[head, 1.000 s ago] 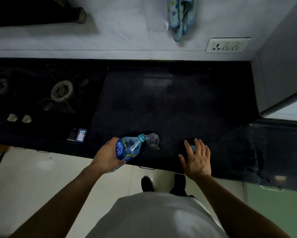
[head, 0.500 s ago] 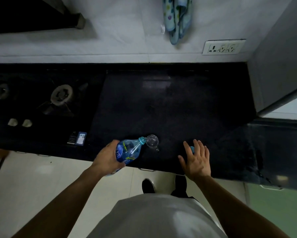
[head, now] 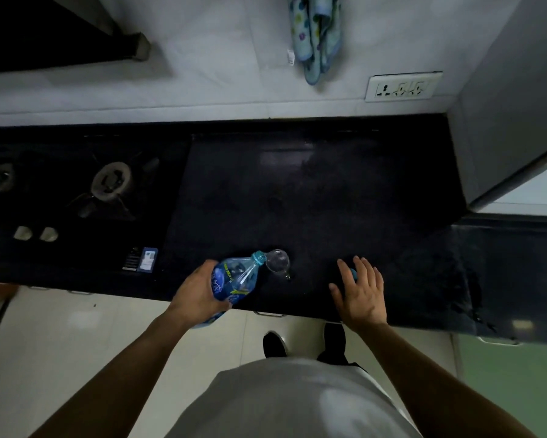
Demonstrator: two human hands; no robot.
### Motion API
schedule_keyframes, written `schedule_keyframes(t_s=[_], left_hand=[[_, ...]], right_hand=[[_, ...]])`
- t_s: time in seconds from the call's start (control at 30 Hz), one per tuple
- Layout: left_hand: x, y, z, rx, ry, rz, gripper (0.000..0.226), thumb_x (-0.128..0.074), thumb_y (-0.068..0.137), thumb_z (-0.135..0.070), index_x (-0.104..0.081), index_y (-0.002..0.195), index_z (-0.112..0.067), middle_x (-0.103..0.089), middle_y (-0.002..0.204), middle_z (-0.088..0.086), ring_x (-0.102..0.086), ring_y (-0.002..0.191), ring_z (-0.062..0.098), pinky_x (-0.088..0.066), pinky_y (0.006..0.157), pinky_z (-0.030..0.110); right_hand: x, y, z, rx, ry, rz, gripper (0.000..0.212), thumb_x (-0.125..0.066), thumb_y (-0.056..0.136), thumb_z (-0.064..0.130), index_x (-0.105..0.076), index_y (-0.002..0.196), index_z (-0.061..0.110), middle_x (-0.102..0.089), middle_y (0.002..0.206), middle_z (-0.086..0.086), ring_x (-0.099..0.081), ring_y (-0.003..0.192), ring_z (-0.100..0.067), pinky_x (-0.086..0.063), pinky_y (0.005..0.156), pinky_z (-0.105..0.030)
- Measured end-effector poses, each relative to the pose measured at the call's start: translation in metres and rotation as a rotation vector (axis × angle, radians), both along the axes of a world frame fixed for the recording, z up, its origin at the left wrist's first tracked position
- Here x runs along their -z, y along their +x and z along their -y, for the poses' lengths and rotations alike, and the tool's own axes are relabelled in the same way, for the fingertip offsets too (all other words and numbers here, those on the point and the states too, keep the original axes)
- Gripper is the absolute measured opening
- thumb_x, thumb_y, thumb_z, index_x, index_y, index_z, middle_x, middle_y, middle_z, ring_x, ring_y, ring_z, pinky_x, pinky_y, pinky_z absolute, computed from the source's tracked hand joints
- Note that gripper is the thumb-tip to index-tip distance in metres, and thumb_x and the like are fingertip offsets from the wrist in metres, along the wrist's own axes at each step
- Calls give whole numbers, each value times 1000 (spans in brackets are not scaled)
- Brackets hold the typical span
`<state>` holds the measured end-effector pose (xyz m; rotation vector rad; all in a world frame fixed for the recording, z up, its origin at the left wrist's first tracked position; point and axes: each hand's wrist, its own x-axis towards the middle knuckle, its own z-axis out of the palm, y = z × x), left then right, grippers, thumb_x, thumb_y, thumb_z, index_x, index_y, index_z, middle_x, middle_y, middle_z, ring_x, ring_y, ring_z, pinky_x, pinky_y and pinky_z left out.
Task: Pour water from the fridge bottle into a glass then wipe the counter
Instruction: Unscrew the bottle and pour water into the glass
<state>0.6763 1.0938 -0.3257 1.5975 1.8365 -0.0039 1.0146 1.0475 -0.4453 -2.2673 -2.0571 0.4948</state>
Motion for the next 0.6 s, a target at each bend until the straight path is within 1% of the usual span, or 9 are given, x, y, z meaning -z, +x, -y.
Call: schedule_keyframes(t_s=[0.1, 0.17, 0.23, 0.33, 0.4, 0.47, 0.53, 0.57, 0.6], left_hand=[[-3, 1, 2, -28, 21, 53, 80, -94, 58, -21, -50, 124, -23, -65, 112, -3, -64, 100, 14, -51, 83, 24], [-8, 3, 4, -53, 45, 82, 80, -94, 58, -22, -49, 123, -26, -65, 113, -3, -64, 99, 13, -50, 84, 25], [-13, 6, 4, -100, 76, 120, 78, -95, 57, -22, -48, 119, -29, -65, 110, -5, -65, 98, 12, -51, 84, 27], [-24, 13, 4, -182, 124, 195, 78, -95, 59, -18, -48, 120, -30, -65, 106, -11, -65, 96, 7, -49, 80, 22], [-32, 19, 2, -216, 159, 248, 79, -95, 60, -17, -48, 122, -29, -65, 105, -14, -64, 96, 2, -48, 78, 18], [-42, 24, 1, -238, 189, 307, 79, -95, 61, -16, -48, 123, -30, -65, 105, -16, -65, 95, -2, -47, 76, 12], [-52, 30, -2, -246, 216, 370, 79, -95, 62, -14, -48, 123, -30, -67, 105, -17, -66, 92, -6, -48, 73, 6], [-58, 33, -4, -242, 233, 405, 78, -95, 62, -13, -49, 123, -30, -67, 105, -16, -66, 93, -8, -49, 72, 4], [-64, 36, -5, -234, 251, 435, 78, -95, 62, -12, -50, 123, -30, -68, 105, -15, -66, 95, -9, -50, 73, 4]], right_hand=[[1, 4, -3, 42, 47, -50, 49, -56, 97, 39, -50, 141, 18, -49, 146, -17, -40, 139, -36, -31, 115, -51], [0, 7, -7, 46, 54, -43, 40, -62, 93, 29, -60, 131, 15, -56, 136, -18, -49, 127, -38, -41, 105, -53], [-6, 9, -13, 73, 24, -76, 34, -61, 94, 22, -63, 126, 12, -56, 128, -19, -52, 114, -38, -49, 96, -51], [-18, 6, -25, 91, -44, -199, 29, -58, 97, 18, -62, 124, 8, -52, 124, -18, -57, 106, -35, -52, 93, -45], [-38, 1, -38, 172, -101, -368, 28, -58, 99, 22, -62, 124, 9, -53, 125, -15, -59, 104, -32, -51, 90, -37], [-74, -11, -55, 256, -101, -600, 30, -63, 97, 28, -65, 123, 13, -61, 123, -9, -61, 105, -22, -48, 88, -31], [-127, -29, -73, 281, -9, -852, 26, -67, 94, 30, -68, 117, 19, -69, 114, 2, -65, 103, -11, -53, 91, -30], [-155, -40, -81, 246, 55, -935, 22, -69, 92, 28, -70, 113, 21, -71, 109, 5, -66, 101, -8, -55, 91, -29], [-182, -50, -87, 185, 116, -979, 19, -70, 91, 26, -70, 110, 24, -72, 106, 6, -67, 99, -7, -55, 90, -27]])
